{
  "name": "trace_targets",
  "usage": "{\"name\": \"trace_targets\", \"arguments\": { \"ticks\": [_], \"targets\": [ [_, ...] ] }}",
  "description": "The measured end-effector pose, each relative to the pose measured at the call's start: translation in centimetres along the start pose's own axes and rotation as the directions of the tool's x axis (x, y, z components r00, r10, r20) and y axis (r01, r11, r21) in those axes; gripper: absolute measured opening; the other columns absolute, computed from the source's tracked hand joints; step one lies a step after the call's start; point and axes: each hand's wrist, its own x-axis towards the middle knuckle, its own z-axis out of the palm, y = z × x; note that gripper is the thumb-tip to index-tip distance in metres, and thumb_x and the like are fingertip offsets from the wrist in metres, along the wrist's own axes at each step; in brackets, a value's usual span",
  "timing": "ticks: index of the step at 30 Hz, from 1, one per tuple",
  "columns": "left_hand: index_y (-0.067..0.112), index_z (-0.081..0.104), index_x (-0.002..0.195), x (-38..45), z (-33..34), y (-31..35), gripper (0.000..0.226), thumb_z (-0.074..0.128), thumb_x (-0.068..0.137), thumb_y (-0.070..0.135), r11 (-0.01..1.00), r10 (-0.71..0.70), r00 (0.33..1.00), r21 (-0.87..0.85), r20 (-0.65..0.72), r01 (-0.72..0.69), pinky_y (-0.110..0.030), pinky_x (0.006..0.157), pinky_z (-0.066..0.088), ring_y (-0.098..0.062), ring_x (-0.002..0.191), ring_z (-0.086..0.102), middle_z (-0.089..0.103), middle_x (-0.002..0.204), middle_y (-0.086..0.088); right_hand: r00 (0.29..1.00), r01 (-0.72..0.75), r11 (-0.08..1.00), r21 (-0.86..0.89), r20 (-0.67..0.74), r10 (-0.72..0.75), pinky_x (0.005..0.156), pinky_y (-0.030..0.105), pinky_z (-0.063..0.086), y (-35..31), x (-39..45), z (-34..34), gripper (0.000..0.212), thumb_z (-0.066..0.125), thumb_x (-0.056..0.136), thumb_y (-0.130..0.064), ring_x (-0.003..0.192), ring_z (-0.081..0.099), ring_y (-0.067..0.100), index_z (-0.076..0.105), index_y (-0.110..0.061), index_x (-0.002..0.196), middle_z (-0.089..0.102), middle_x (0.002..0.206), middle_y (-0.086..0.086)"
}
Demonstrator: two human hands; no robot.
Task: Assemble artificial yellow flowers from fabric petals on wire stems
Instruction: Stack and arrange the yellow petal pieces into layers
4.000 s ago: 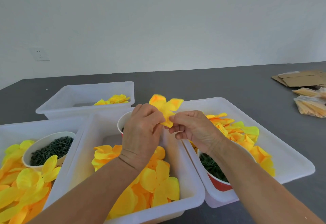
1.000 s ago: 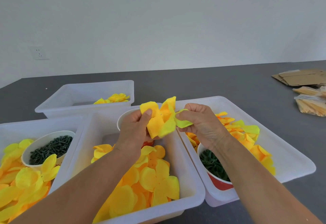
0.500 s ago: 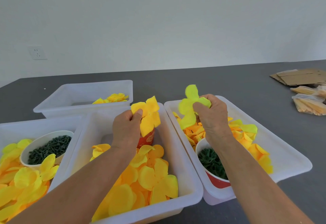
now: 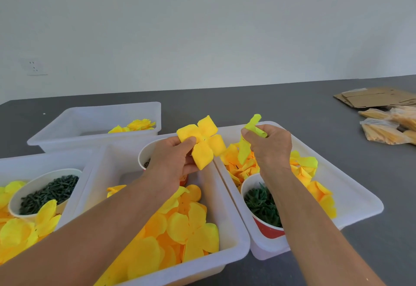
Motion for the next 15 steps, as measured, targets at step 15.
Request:
{"name": "trace_targets", "arguments": {
  "ticks": [15],
  "targets": [
    [0.007,0.066,0.1,-0.1,-0.7,-1.3,0.019,0.053,0.094,0.02,0.993,-0.047,0.998,-0.106,0.044,0.052,-0.042,0.081,0.056,-0.027,0.093,0.069,0.072,0.097,-0.014,0.979,0.189,0.742,-0.643,0.069,-0.189,0.091,0.037,0.04,0.1,-0.7,0.2,0.052,0.061,0.086,-0.012,0.116,0.042,0.027,0.048,-0.019,0.136,0.058,0.122,0.007]
  ]
}}
